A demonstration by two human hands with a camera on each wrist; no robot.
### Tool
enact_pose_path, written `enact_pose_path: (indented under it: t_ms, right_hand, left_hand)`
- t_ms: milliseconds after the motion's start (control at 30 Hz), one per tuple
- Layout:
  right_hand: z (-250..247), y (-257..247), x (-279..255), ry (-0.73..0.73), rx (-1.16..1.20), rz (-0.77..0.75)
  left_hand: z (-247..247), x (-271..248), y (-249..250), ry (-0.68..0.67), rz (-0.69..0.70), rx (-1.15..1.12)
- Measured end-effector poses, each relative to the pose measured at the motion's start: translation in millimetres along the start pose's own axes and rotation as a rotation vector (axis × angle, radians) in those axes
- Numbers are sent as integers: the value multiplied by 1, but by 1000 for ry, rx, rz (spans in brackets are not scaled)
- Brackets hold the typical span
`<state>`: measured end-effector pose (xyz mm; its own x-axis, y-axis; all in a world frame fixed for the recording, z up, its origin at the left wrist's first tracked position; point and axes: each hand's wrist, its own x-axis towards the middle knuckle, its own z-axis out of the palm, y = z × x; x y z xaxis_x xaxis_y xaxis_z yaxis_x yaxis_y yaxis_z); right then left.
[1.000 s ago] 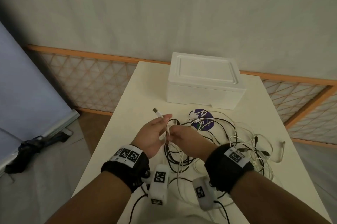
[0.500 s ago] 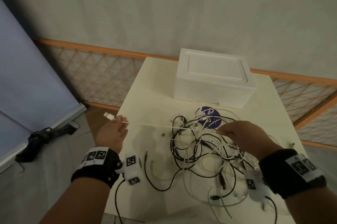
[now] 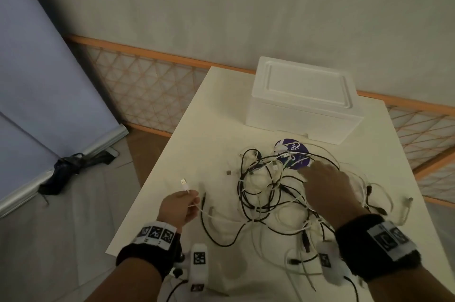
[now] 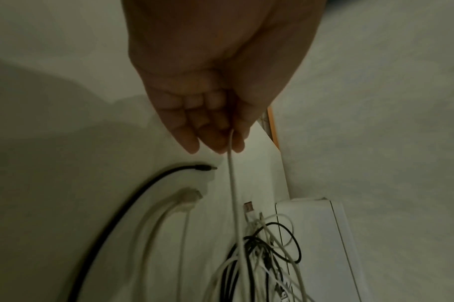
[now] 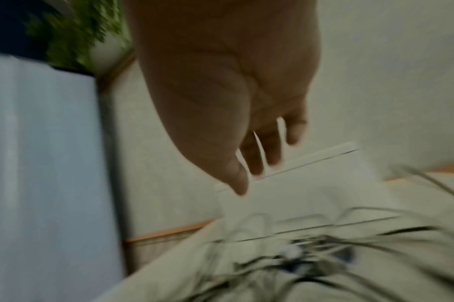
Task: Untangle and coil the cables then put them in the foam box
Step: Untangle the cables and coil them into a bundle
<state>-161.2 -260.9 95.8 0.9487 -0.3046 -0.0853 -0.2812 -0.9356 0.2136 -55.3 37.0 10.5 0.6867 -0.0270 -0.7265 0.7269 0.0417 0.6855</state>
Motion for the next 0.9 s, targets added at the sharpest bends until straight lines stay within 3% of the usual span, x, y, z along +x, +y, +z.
enact_pose_path:
  t_ms: [67,100,167,200,300,467,533,600,667,800,900]
  right_hand:
    - [-11,-50,14,235,179,-183]
    - [-10,-76,18,258,268,-323]
    - [2,-119,22,101,405,-562]
    - [8,-135,21,-39,438,-601]
    - [28,-160,10,-314,413,-576]
    - [47,-171,1,-344,374,-530]
    - [42,-175,3,-316,553,-490]
    - [31,-179,8,-430,890,-415]
    - [21,-183,14,-521,1049,-382]
    - [12,-180,21,-340,988,-404]
    - [7,-171,25,-322,1008,-389]
  left_hand:
    - [1,-2,-4,-47,-5,102]
    - [2,-4,-5,-64,-6,124]
    - [3,-9,-7,-83,2,146]
    - [2,-10,-9,-91,5,147]
    - [-4,-14,-12,-138,-4,97]
    - [-11,-17,-16,-126,-32,-118]
    - [-9,-18,-15,-152,-14,-225]
    - [-5,-21,-13,-216,30,-268]
    - [2,-27,-8,-314,76,-266]
    - [17,-36,2,-453,91,-310]
    - [24,-36,10,-477,87,-283]
